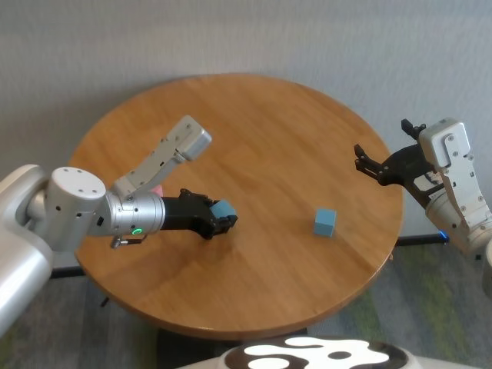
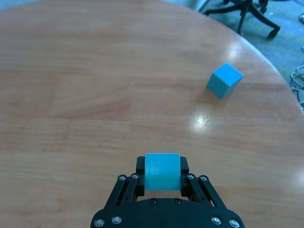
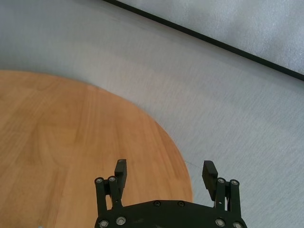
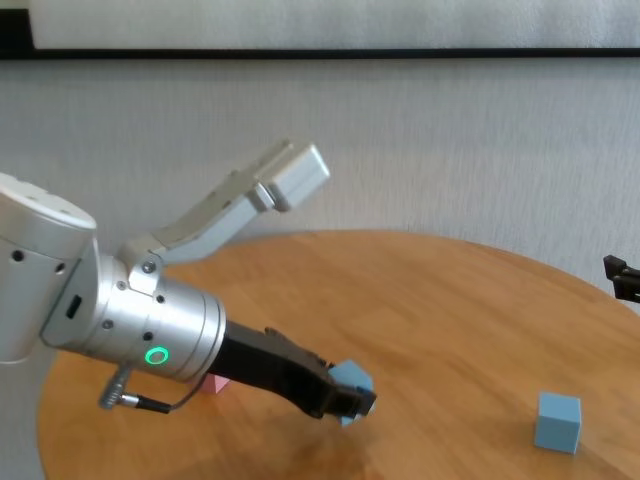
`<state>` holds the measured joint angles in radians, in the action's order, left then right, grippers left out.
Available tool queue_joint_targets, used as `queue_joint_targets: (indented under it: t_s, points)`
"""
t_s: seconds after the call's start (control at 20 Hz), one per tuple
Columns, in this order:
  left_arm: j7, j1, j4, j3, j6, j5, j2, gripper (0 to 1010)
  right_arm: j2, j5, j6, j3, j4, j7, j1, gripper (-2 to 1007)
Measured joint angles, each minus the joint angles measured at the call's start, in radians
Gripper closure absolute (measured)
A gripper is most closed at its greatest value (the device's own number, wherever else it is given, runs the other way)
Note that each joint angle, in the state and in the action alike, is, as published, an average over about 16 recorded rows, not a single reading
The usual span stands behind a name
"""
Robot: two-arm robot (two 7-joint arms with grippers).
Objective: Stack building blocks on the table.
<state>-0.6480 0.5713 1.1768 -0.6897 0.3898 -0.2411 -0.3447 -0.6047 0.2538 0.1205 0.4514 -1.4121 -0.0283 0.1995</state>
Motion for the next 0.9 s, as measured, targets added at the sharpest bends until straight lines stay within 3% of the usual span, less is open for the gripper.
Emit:
queue_joint_targets:
  t_s: [0.4, 0.9]
  points:
    - [-0.014, 0.038, -0.056, -0.029, 0.016, 0.007, 0.026, 609, 0.000, 0.000, 0.000, 0.000, 0.000, 0.000, 0.000, 0]
    - [-0.023, 0.053, -0.080, -0.041, 0.024, 0.009, 0.039, 609, 0.000, 0.000, 0.000, 0.000, 0.000, 0.000, 0.000, 0]
